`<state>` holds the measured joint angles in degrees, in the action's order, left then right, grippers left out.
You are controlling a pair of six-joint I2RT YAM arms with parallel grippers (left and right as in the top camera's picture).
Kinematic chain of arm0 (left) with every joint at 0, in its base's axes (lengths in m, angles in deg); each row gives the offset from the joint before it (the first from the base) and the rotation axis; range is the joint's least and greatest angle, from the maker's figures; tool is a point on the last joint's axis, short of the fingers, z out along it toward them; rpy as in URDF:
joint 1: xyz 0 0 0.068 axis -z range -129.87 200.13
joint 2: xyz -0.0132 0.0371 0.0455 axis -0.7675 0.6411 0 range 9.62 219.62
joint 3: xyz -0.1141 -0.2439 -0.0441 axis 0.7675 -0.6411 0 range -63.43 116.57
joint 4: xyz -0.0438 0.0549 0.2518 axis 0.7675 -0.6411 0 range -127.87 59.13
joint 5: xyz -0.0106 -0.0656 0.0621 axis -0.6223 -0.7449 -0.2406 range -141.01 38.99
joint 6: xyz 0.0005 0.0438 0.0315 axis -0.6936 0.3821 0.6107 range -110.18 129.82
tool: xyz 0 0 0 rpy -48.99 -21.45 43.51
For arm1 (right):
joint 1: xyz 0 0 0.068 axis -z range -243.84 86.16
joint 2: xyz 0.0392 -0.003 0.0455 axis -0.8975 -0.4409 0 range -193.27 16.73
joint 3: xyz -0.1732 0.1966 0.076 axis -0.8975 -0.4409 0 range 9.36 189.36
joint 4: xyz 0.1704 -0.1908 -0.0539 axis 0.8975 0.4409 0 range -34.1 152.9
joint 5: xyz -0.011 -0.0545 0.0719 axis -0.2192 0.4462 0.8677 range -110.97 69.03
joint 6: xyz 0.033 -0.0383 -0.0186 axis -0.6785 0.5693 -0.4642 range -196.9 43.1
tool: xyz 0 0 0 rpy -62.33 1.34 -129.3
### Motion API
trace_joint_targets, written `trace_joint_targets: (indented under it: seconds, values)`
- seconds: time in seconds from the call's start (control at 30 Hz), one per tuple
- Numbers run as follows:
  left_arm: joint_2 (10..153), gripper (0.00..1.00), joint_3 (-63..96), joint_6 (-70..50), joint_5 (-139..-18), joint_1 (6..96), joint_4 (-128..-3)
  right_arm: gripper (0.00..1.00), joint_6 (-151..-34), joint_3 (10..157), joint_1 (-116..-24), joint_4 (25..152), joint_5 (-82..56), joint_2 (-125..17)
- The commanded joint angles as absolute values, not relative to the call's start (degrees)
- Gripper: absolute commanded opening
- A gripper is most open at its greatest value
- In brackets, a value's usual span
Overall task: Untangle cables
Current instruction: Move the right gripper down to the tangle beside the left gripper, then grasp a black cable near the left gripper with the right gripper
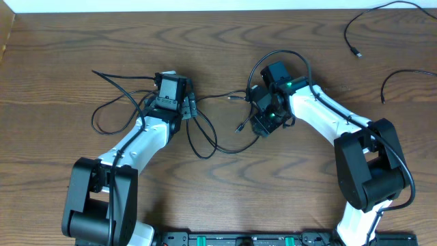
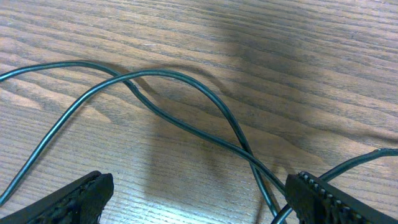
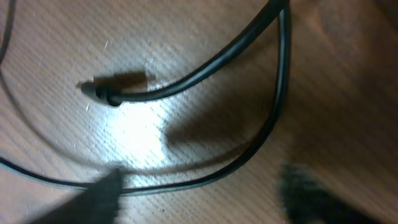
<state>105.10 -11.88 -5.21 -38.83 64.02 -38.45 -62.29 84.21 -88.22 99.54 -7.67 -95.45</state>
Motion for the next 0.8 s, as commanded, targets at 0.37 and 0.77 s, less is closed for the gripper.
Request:
trace_joint_targets:
  seconds: [0.37, 0.77]
  values:
    - [105.10, 0.93, -11.95, -5.53, -37.89, 63.80, -38.51, 0.99, -89.96, 85.43, -86.03, 99.39, 5.33, -95.25]
    - [105.10, 0.93, -11.95, -5.53, -37.91, 63.80, -38.51, 0.99, -116.54, 85.43, -89.27, 94.25, -6.41, -95.36]
